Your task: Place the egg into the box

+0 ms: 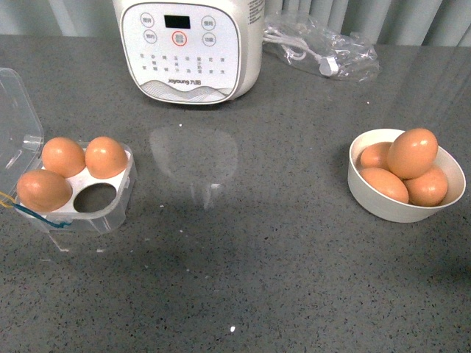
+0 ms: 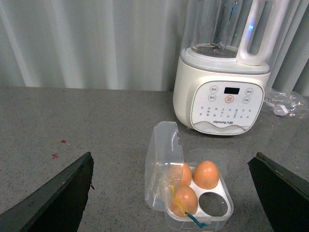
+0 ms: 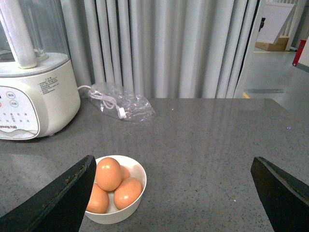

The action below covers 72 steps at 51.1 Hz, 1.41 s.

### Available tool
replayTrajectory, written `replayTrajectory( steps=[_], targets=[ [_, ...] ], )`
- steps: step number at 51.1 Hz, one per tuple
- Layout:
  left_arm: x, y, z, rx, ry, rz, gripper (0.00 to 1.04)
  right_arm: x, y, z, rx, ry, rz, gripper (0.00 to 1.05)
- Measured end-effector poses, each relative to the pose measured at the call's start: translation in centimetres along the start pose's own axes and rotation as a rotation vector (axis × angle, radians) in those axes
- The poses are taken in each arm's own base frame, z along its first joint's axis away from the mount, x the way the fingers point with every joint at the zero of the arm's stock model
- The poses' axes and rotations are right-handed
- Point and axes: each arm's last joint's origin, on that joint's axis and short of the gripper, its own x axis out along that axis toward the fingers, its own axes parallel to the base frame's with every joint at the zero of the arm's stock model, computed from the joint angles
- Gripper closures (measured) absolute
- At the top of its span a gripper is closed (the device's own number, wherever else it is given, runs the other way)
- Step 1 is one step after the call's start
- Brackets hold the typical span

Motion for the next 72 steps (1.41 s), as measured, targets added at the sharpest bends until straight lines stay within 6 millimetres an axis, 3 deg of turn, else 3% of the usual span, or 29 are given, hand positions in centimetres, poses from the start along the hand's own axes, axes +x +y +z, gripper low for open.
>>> replayTrajectory(
  steps=[42, 44, 46, 50, 54, 60, 72],
  targets=[
    [0.0, 0.0, 0.0, 0.000, 0.000, 0.000, 0.07, 0.0, 0.0, 0.0, 0.000, 0.000, 0.000, 0.07],
    [0.0, 0.0, 0.0, 0.000, 0.000, 0.000, 0.07, 0.0, 0.0, -0.1, 0.031, 0.059, -0.033, 0.07],
    [0.0, 0.0, 0.0, 0.000, 0.000, 0.000, 0.07, 0.1, -0.1, 0.2, 0.118, 0.251, -0.118, 0.07],
    [0.0, 0.0, 0.0, 0.000, 0.000, -0.002, 0.07, 1.7, -1.0, 0.4, 0.251, 0.457, -0.165, 0.07],
    [0.0, 0.0, 0.0, 0.000, 0.000, 0.000, 0.07, 3.8, -1.9, 1.0, 0.254, 0.491, -0.156, 0.07],
    [0.0, 0.0, 0.0, 0.000, 0.000, -0.001, 0.07, 6.2, -1.7, 1.3, 0.153, 0.479, -0.003, 0.07],
    [0.0, 0.0, 0.0, 0.000, 0.000, 0.000, 0.07, 10.6, -0.1, -2.4, -0.095, 0.535, 0.162, 0.07]
  ],
)
